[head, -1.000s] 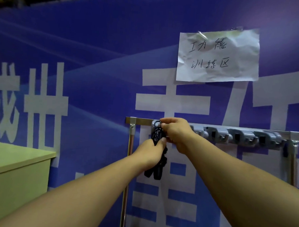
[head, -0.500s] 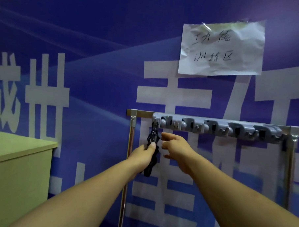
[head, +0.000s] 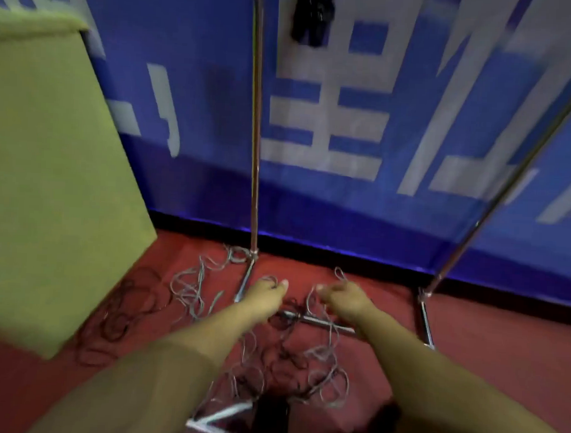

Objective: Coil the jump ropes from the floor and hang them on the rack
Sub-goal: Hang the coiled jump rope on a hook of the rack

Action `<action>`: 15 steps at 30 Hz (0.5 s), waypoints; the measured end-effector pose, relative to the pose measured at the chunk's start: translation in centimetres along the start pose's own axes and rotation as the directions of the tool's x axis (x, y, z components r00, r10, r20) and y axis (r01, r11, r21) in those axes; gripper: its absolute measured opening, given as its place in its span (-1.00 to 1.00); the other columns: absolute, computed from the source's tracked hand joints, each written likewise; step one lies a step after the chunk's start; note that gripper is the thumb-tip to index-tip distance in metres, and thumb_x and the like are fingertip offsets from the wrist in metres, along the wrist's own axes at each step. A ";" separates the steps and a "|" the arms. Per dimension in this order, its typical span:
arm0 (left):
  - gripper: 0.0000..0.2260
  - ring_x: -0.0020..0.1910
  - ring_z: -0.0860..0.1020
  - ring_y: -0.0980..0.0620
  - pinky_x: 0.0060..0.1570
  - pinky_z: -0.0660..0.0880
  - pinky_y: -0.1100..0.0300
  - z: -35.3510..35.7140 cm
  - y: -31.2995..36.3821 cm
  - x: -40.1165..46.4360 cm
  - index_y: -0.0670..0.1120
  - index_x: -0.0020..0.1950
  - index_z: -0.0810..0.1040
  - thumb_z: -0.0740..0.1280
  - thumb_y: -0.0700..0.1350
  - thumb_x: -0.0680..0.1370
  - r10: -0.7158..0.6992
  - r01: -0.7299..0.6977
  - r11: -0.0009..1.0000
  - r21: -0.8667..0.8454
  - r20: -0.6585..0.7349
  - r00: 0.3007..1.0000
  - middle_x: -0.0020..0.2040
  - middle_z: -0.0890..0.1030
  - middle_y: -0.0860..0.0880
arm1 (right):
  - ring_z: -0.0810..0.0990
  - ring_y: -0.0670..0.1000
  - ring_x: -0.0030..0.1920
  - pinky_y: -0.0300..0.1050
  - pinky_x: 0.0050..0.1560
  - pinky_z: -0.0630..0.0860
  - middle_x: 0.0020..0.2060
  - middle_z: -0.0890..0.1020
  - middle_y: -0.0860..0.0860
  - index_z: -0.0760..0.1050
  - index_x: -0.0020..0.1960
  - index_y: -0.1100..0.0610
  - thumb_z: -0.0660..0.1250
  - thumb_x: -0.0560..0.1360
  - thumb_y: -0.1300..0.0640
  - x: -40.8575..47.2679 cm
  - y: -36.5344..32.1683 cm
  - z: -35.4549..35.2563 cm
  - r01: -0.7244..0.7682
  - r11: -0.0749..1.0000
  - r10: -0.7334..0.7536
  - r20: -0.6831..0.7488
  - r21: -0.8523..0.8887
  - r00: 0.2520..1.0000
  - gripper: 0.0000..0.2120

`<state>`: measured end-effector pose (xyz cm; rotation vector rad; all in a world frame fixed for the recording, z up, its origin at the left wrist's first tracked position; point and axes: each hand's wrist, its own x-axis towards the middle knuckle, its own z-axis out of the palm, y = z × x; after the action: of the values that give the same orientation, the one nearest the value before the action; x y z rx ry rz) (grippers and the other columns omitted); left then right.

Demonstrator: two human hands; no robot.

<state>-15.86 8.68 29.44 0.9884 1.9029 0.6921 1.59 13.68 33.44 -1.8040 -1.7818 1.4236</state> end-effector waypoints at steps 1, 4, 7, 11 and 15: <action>-0.63 -0.16 0.60 -0.14 -0.19 0.39 0.12 1.8 -3.0 0.1 -0.16 -0.11 0.59 0.21 0.09 0.66 -0.046 0.046 0.999 0.018 0.015 0.999 -0.13 0.63 -0.24 | 0.54 0.10 -0.16 -0.01 -0.10 0.51 -0.25 0.50 0.09 0.56 -0.14 0.22 0.26 0.60 -0.04 -0.1 2.1 1.5 -0.037 0.998 0.037 -0.001 -0.041 0.999 -0.66; -0.63 0.01 0.64 -0.25 -0.11 0.47 0.07 6.0 -10.9 0.1 -0.21 -0.11 0.62 0.25 0.06 0.64 -0.138 0.136 0.988 0.069 0.032 0.990 -0.03 0.67 -0.29 | 0.44 0.01 -0.26 -0.17 -0.20 0.37 -0.31 0.49 0.07 0.47 -0.31 0.15 0.34 0.56 -0.04 -0.8 6.8 4.8 -0.076 0.996 0.073 -0.049 -0.048 0.996 -0.65; -0.67 0.02 0.64 -0.17 -0.03 0.50 0.10 9.3 -16.5 -0.6 -0.17 -0.07 0.65 0.29 0.08 0.61 -0.181 0.172 0.974 0.145 0.057 0.982 -0.05 0.70 -0.18 | 0.42 -0.04 -0.38 -0.07 -0.20 0.45 -0.37 0.54 0.05 0.58 -0.29 0.18 0.36 0.54 -0.07 -1.7 13.1 7.7 -0.168 0.986 0.168 -0.084 0.005 0.982 -0.64; -0.76 0.01 0.62 -0.09 0.00 0.49 0.15 12.6 -20.3 -1.3 -0.03 -0.08 0.60 0.33 0.13 0.57 -0.207 0.188 0.967 0.171 0.100 0.973 -0.04 0.69 -0.05 | 0.44 -0.06 -0.25 -0.07 -0.19 0.42 -0.37 0.53 0.10 0.48 -0.45 0.11 0.39 0.53 -0.05 -1.6 21.4 11.4 -0.297 0.954 0.292 -0.107 -0.031 0.950 -0.58; -0.83 -0.07 0.63 -0.04 -0.10 0.45 0.19 15.6 -22.0 -1.4 -0.03 -0.14 0.58 0.37 0.05 0.55 -0.220 0.194 0.962 0.193 0.126 0.967 -0.15 0.67 -0.01 | 0.61 -0.04 -0.10 -0.14 -0.07 0.51 -0.17 0.71 0.03 0.69 -0.06 0.11 0.41 0.50 -0.07 -0.1 26.8 14.2 -0.319 0.946 0.323 -0.079 0.065 0.943 -0.75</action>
<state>-9.79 -2.90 5.80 0.9062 1.9282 0.3208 8.16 0.98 6.64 -2.1702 -1.4416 1.4557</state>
